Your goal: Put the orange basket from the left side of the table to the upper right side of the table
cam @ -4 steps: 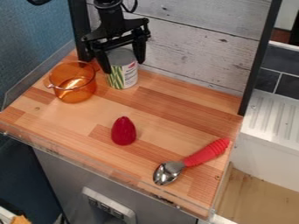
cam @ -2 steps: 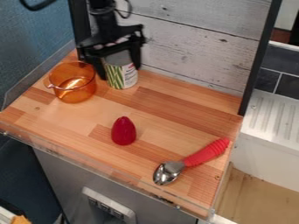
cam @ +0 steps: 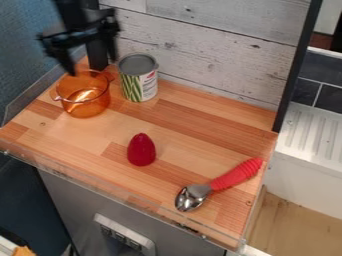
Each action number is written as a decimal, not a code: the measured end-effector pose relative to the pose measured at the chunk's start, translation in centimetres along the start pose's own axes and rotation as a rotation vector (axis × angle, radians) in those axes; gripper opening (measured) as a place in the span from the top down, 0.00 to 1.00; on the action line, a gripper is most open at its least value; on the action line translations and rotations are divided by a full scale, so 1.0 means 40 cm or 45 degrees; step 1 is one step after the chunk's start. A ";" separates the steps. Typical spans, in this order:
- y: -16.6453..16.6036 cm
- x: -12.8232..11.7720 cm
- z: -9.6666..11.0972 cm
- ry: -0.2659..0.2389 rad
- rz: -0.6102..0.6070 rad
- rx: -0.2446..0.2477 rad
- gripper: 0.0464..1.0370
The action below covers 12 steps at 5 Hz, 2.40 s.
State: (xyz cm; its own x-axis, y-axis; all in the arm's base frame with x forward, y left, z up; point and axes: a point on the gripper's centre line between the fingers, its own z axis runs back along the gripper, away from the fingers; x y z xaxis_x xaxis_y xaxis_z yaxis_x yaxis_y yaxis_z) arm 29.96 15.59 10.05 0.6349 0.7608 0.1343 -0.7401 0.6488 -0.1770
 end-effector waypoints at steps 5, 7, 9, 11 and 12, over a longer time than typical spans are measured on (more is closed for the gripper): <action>0.146 0.157 -0.170 -0.020 -0.084 0.153 0.04; 0.131 0.155 -0.208 -0.017 -0.137 0.146 0.39; 0.137 0.116 -0.232 0.005 -0.148 0.134 0.90; 0.129 0.073 -0.196 0.016 -0.204 0.088 0.96; 0.119 0.071 -0.140 -0.038 -0.192 0.074 0.96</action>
State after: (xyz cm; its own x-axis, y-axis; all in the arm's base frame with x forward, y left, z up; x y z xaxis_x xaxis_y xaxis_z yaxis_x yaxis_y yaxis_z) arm 29.48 20.77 4.11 0.7334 0.6545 0.1841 -0.6492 0.7545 -0.0961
